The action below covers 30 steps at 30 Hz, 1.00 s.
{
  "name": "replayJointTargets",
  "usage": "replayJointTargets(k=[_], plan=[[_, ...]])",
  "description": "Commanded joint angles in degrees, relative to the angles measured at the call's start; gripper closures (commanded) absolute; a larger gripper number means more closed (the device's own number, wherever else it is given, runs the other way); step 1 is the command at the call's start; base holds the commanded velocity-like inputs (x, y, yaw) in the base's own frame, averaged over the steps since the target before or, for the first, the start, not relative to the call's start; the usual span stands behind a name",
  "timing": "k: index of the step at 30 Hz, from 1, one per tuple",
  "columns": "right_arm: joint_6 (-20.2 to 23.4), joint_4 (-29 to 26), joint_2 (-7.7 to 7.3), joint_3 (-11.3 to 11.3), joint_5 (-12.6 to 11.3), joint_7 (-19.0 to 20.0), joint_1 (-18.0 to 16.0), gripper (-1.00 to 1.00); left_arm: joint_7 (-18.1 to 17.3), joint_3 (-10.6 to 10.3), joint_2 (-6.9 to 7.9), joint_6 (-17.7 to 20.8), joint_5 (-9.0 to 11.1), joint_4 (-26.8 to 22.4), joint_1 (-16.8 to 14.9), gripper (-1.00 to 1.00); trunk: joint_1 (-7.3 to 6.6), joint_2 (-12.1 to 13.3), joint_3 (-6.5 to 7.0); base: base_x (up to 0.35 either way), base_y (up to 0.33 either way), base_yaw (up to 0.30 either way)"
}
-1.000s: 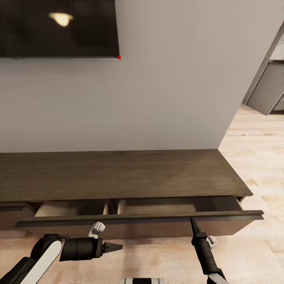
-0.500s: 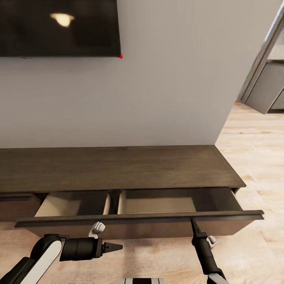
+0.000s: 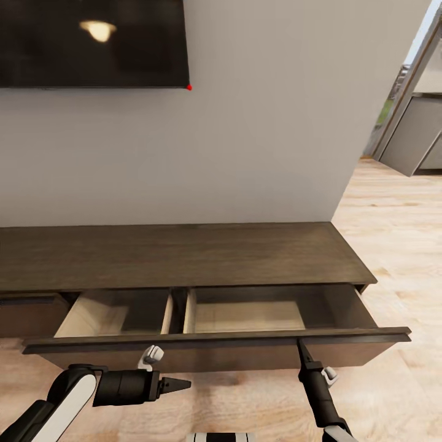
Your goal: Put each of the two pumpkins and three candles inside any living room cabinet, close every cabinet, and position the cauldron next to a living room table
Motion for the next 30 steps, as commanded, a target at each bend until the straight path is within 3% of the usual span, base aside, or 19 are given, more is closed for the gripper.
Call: replayJointTargets(k=[1,14,30], plan=[[-0.39,-0.06,-0.04,1.05,-0.22,0.33,-0.01,1.00,-0.19,-0.05,0.03,0.17,-0.07,0.00,-0.06,-1.00,-0.02,-0.02,-0.05,-0.063,0.000,0.000],[-0.32,-0.06,-0.05,1.06,-0.22,0.33,-0.01,1.00,-0.19,-0.05,0.03,0.17,-0.07,0.00,-0.03,-1.00,-0.02,-0.02,-0.05,-0.147,0.000,0.000],[-0.32,-0.06,-0.06,1.06,-0.22,0.33,-0.01,1.00,-0.19,-0.05,0.03,0.15,-0.02,0.00,-0.02,-1.00,-0.02,-0.02,-0.05,-0.038,0.000,0.000]])
